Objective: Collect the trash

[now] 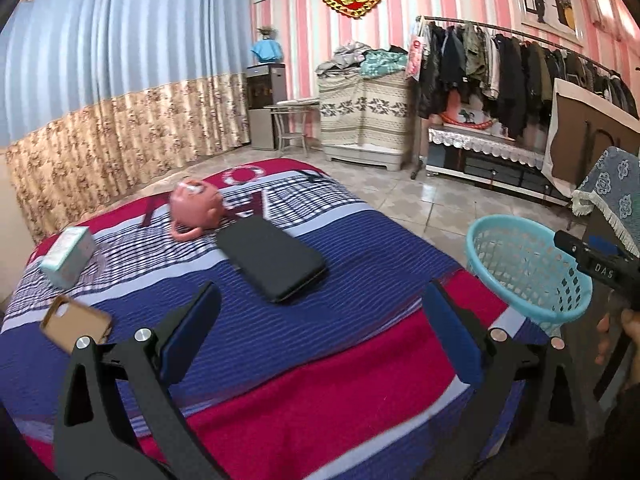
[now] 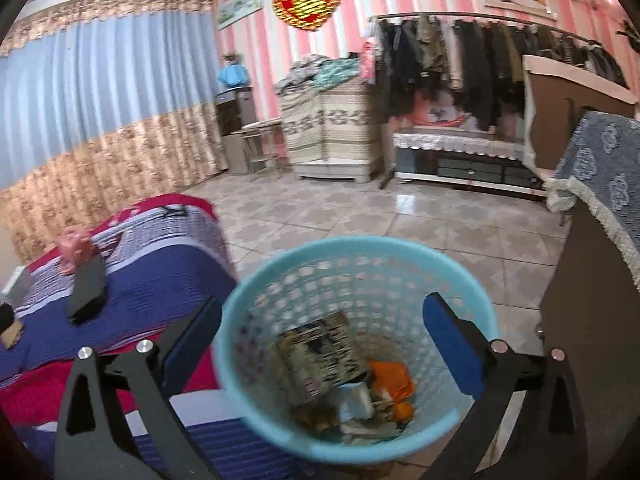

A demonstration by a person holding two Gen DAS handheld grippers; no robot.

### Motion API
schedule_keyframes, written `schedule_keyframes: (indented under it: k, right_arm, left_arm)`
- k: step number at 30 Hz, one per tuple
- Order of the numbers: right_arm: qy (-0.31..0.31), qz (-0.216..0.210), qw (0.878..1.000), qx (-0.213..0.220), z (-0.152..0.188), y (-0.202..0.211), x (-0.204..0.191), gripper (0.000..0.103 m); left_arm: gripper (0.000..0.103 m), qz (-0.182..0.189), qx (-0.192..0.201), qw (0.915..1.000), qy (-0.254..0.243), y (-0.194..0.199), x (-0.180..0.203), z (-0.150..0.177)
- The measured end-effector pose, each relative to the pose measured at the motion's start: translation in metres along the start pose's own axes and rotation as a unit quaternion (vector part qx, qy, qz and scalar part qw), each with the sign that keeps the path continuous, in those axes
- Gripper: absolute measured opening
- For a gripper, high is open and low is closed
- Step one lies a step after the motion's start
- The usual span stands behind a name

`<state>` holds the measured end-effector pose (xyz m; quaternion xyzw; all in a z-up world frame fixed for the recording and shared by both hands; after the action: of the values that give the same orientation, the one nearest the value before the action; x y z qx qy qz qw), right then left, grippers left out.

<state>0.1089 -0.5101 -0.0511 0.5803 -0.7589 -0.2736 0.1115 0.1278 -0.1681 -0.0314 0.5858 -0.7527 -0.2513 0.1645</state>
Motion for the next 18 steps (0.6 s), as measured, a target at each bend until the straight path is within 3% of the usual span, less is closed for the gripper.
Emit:
schedule_keyframes:
  k: [5,8,10,18]
  right_arm:
    - [0.019,-0.043,0.999,0.008,0.001,0.027,-0.039,0.098]
    - [0.043,-0.062,0.997,0.014,0.007,0.047,-0.064,0.098]
    - [0.055,-0.074,0.996,0.020,0.013,0.064,-0.080,0.098]
    - [0.081,-0.093,0.992,0.020,0.033,0.107,-0.117,0.098]
  left_arm:
    - [0.097,-0.013,0.003,0.9998,0.015,0.026,-0.021,0.011]
    - [0.098,-0.051,0.027,0.9983,0.008,0.048,-0.027,0.021]
    - [0.098,-0.057,0.030,0.9978,0.014,0.060,-0.033,0.025]
    - [0.098,-0.075,0.053,0.9946,0.048,0.096,-0.050,0.032]
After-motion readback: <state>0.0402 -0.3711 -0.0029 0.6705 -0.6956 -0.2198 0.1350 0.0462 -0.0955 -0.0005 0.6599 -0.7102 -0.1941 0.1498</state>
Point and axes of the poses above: each gripper's, at about its wrist camera, not at the fingertips, and y roughly against the way its jaws point, x to its right, z to its underside, the point moved 1 cm from there along -y, roughly the way its jaws point, and after that the axes turned 5 degrees about -x, right-handed, at the moved point
